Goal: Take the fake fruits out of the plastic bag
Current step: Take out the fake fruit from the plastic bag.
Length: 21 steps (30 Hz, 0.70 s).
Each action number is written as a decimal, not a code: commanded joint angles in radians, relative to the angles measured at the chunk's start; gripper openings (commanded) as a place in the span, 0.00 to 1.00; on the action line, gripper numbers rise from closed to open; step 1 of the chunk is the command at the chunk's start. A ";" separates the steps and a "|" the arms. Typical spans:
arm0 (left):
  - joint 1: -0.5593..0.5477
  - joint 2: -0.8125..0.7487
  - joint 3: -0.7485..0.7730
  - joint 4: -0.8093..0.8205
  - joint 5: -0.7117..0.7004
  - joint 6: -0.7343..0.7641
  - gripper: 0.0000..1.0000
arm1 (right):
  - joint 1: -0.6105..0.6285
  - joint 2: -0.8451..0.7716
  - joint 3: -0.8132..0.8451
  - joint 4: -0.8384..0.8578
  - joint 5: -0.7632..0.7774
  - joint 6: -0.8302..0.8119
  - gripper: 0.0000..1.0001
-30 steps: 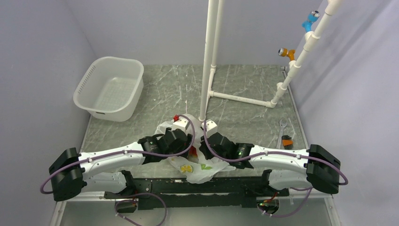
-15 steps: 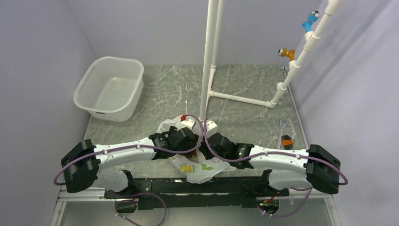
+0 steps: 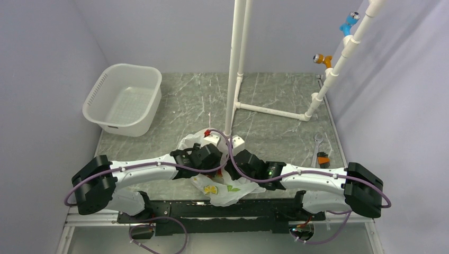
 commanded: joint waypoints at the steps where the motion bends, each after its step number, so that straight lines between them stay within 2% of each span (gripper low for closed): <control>1: -0.003 -0.100 0.031 -0.022 0.026 -0.015 0.54 | -0.002 -0.011 0.002 0.028 0.013 0.000 0.00; 5: -0.003 -0.255 -0.012 0.006 0.105 -0.008 0.48 | -0.001 -0.015 0.001 0.025 0.017 -0.004 0.00; 10: 0.005 -0.533 -0.124 0.111 0.225 -0.030 0.52 | -0.002 -0.028 0.004 -0.004 0.031 -0.002 0.00; 14: 0.057 -0.706 -0.172 0.143 0.331 -0.057 0.52 | -0.001 -0.055 -0.010 -0.034 0.035 0.004 0.00; 17: 0.071 -0.763 -0.110 0.039 0.317 -0.047 0.50 | -0.001 -0.060 -0.011 -0.039 0.040 0.005 0.00; 21: 0.082 -0.735 0.099 -0.146 0.241 0.066 0.50 | -0.003 -0.047 0.024 -0.080 0.042 -0.005 0.00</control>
